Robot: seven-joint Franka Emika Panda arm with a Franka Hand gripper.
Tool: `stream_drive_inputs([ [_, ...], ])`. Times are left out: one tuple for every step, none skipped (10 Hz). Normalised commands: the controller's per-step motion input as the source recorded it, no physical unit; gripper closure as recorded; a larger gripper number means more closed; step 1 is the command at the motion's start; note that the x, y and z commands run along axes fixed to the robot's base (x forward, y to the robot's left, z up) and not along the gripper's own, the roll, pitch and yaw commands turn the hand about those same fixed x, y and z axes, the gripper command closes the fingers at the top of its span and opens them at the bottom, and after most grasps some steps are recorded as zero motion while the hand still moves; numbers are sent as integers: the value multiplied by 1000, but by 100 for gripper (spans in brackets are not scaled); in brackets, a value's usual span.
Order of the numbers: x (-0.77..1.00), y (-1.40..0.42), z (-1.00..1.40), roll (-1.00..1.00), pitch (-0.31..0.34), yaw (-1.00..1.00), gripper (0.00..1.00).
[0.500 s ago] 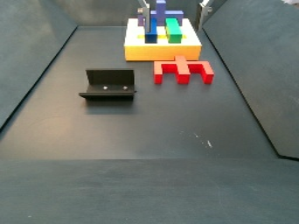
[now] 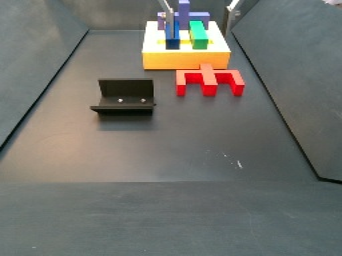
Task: Pick up the red object. Move up. Place the red object on the fixture. Regrasp the red object. Move to above the board. Insert the red object.
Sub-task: Pick up the red object.
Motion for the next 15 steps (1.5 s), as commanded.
stream_drive_inputs([
  [-63, -1000, -657, 103, -29, 26, 0],
  [-114, -1000, -751, 131, -81, 0, 0],
  [-269, -1000, -791, 230, -104, 43, 0],
  [-351, -900, -694, 337, -60, 57, 0],
  [-317, -814, -603, 406, -43, 11, 0],
  [-151, -809, -506, 414, -140, 17, 0],
  [-34, -729, -229, 371, -354, 97, 0],
  [-137, -700, -109, 343, -473, 0, 0],
  [-340, -566, -106, 324, -500, 0, 0],
  [-560, -191, -123, 260, -500, 0, 0],
  [-557, 0, -146, 193, -500, 0, 0],
  [-286, 117, -331, 74, -416, -69, 0],
  [-149, 46, -369, 4, -401, -97, 0],
  [106, 91, -529, 1, -251, -57, 0],
  [231, 120, -523, 0, -171, -46, 0],
])
